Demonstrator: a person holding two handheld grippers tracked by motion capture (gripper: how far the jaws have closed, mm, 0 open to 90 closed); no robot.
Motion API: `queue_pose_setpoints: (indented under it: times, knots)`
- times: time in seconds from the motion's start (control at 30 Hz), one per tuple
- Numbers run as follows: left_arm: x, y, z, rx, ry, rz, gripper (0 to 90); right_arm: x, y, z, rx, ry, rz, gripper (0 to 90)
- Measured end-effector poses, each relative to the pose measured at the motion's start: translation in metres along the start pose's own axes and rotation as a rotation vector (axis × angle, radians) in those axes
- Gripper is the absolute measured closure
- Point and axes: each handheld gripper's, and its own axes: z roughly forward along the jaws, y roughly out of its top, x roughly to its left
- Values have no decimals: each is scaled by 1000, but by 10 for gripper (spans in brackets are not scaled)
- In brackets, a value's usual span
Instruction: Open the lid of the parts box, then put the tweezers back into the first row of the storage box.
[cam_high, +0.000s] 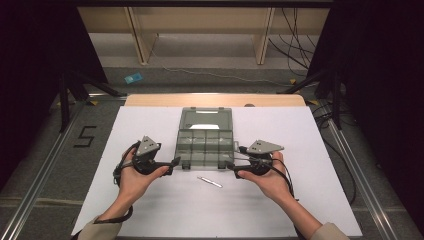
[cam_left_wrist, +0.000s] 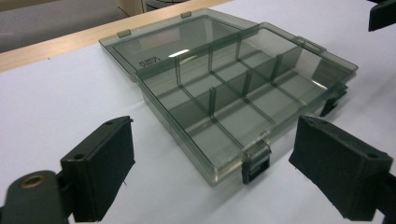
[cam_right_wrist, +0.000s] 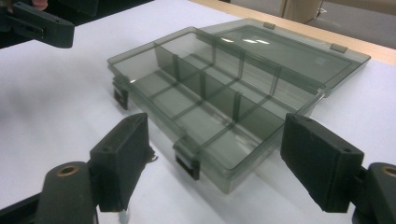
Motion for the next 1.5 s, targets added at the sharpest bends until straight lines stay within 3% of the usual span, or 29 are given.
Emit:
queue_pose_setpoints:
  times: [0.17,0.57,0.87,1.07,1.2,1.33,1.5]
  knots:
    - [-2,-2,-4,-6,5,4,120,4,-3,-4,-1,22,-2,247]
    - [-3,-3,-6,-3,15,29,119,3,-3,-6,1,13,-2,249]
    - [-3,-3,-6,-5,17,24,120,3,-3,-7,-3,9,6,249]
    - [-2,-1,-7,-32,16,8,104,3,-1,-7,-21,4,-17,247]
    - [-2,-1,-7,-33,12,4,100,5,-1,-4,-21,19,-28,255]
    - [-3,0,-7,-37,18,-6,98,11,-4,-1,13,73,-56,268]
    - [-3,-1,-9,-40,26,-9,98,18,-5,4,42,107,-75,278]
